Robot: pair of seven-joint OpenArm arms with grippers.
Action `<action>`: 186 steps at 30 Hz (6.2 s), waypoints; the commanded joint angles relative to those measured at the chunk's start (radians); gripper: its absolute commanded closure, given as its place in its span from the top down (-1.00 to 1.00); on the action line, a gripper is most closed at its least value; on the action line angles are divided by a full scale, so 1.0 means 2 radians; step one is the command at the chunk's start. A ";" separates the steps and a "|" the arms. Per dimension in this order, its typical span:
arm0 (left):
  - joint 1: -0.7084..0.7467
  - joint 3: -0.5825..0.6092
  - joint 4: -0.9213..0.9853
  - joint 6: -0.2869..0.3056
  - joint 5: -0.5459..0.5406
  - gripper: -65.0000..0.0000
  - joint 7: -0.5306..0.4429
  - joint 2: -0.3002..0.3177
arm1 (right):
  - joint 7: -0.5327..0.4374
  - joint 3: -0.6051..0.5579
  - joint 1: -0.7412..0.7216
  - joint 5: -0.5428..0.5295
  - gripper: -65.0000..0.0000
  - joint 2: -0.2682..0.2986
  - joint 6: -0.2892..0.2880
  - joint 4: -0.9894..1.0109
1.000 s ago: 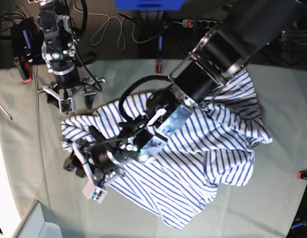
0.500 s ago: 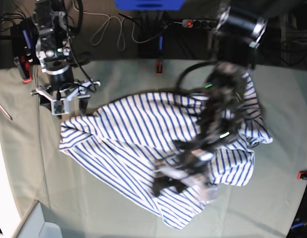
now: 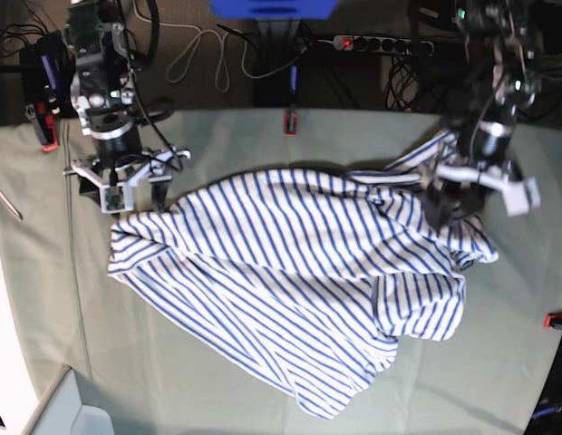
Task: Layout the t-shirt on the table in an organized manner, then fold the t-shirt properly
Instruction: 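Grasp the shirt hem edge with the right gripper, then lift the shirt with both grippers, swing it and lay it flat, then release the shirt and move both grippers to its collar edge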
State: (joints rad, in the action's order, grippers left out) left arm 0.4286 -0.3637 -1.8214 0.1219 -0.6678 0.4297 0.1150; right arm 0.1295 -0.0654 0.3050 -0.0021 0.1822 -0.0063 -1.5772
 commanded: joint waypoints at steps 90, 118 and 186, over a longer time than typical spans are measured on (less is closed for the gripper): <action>-0.517 0.017 0.089 0.008 0.074 -1.00 0.132 0.089 | 0.137 0.017 -0.467 -0.002 -1.00 0.041 -0.105 0.061; -0.635 0.038 0.188 0.008 0.034 -1.00 0.145 0.083 | 0.116 0.180 -0.356 -0.007 -1.00 0.011 -0.143 -0.054; -0.110 -0.186 0.083 0.009 -0.141 1.00 0.359 0.019 | 0.041 0.235 0.035 -0.127 0.02 -0.124 -0.143 -0.090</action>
State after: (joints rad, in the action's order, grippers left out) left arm 0.2165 -0.7380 -1.6405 0.1368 -0.9222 1.1473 0.1448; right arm 0.2409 0.3996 0.3771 -0.2440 -0.0666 -0.2955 -1.7390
